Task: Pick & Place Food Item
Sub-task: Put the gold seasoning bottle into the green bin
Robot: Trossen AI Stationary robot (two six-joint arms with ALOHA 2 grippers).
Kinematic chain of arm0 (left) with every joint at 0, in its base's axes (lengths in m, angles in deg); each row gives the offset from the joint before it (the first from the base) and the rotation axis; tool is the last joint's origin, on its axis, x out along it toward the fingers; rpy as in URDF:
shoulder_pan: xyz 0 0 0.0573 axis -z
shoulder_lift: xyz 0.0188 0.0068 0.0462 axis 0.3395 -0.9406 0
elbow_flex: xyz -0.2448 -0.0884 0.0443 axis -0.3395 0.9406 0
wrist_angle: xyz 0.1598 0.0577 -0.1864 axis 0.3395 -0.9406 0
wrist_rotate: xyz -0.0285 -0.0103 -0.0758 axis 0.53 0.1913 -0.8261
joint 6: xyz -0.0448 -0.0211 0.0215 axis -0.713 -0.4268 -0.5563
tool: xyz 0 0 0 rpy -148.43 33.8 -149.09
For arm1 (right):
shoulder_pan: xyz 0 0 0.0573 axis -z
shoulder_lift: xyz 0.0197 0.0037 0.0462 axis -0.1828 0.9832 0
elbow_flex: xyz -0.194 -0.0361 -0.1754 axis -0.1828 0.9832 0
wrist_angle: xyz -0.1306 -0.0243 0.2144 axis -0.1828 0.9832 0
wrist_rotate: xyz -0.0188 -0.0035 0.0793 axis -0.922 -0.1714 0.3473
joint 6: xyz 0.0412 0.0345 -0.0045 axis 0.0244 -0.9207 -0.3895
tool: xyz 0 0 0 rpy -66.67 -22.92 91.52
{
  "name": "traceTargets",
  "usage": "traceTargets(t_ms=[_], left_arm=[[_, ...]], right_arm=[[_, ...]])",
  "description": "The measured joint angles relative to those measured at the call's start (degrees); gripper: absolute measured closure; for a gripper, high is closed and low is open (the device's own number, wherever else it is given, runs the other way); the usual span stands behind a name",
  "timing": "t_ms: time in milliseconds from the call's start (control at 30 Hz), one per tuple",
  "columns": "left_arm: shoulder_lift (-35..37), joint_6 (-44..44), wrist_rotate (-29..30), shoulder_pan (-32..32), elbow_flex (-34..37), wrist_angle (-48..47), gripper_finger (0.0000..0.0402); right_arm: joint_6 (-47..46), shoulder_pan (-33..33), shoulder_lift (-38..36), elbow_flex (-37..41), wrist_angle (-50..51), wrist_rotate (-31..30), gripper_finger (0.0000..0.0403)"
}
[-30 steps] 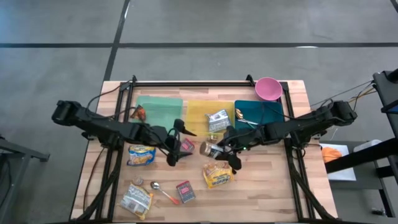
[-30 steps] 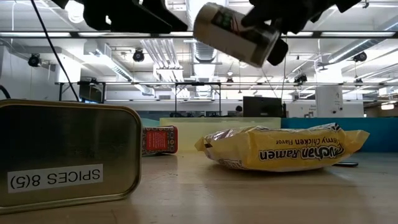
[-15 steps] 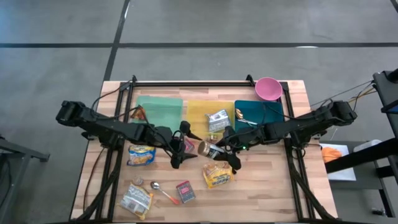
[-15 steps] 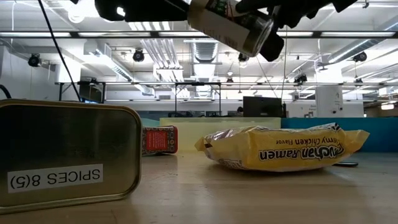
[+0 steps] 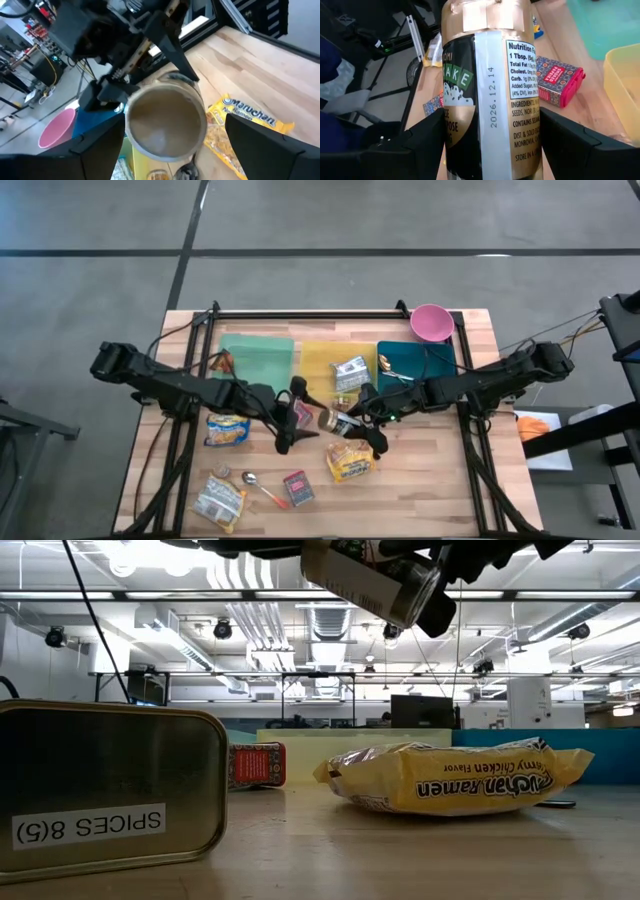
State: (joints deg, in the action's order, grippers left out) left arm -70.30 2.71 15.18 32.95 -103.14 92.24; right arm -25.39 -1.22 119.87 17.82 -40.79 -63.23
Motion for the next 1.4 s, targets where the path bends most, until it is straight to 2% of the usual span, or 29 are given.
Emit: traceTargets(t_ms=[367, 567, 800, 933, 1167, 1400], left_arm=[[0.3, -0.2, 0.0, 0.0, 0.0, 1.6, 0.0052], [0.3, 0.0, -2.6, 0.0, 0.0, 1.2, 0.0049], [0.3, 0.6, -2.6, 0.0, 0.0, 1.0, 0.0006], [0.3, 4.2, -2.4, 0.0, 0.1, -1.3, 0.0016], [0.3, 4.5, -2.4, 0.0, 0.2, -1.3, 0.002], [0.4, -0.7, -2.6, 0.0, 0.2, -1.3, 0.002]], right_arm=[[0.2, 0.0, 0.0, 0.0, -0.3, 0.6, 0.0136], [0.2, 0.0, 0.0, 0.0, -1.2, 0.9, 0.0136], [0.0, 0.0, 0.0, 0.0, -1.2, 1.3, 0.0136], [-1.4, 0.0, 0.4, 0.0, -1.7, 1.3, 0.0136], [-1.5, 0.0, 3.0, 0.0, -3.9, 2.7, 0.0136], [-2.0, 0.2, 3.7, 0.0, -9.0, 4.8, 0.0136]])
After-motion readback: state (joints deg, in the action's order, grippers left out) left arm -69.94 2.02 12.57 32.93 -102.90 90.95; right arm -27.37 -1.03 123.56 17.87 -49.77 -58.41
